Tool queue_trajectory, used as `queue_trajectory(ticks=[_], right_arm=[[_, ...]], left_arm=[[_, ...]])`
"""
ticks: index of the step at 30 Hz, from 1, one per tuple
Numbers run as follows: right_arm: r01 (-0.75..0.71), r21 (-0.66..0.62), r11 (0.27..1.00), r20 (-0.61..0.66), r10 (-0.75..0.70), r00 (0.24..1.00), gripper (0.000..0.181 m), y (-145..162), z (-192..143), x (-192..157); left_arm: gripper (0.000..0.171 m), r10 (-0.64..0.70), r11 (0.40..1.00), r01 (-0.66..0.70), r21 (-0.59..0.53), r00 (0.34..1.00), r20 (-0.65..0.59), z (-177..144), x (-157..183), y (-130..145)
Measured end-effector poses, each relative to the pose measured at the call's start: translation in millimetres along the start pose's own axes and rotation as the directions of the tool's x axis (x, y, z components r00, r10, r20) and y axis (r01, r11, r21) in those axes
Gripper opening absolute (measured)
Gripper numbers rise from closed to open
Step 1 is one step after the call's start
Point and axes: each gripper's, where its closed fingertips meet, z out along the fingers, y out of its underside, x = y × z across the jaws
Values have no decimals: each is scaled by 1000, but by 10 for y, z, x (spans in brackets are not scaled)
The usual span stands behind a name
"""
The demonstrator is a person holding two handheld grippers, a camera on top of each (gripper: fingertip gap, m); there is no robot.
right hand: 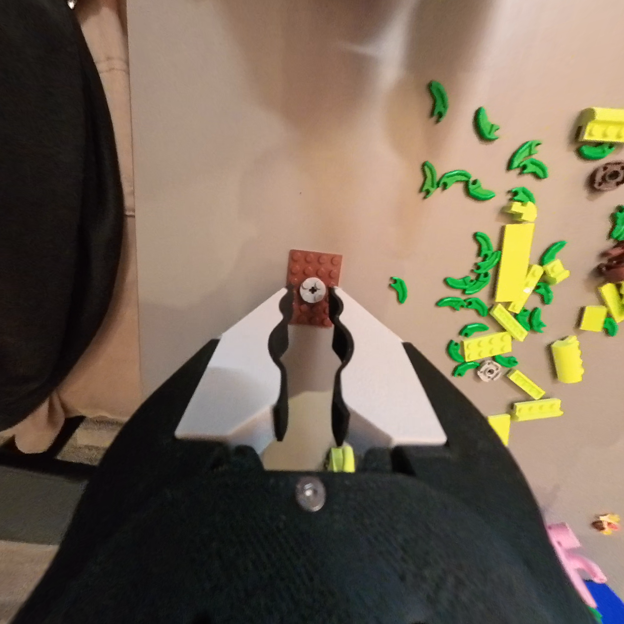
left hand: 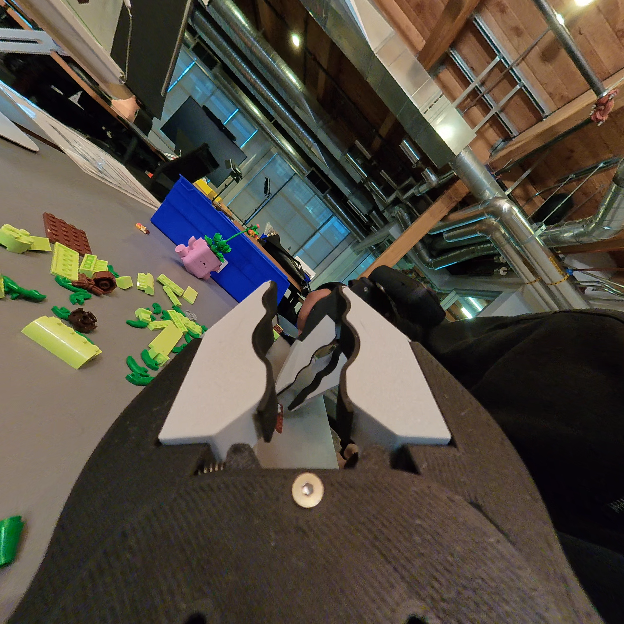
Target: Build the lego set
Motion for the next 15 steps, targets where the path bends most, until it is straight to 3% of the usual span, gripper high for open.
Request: queue_trajectory(ticks=[15], right_arm=[[34, -63, 997, 29, -32, 999, 12, 58, 79, 11]], left_arm=[[32, 1, 1000, -1, 1, 1000, 1, -4, -1, -2]])
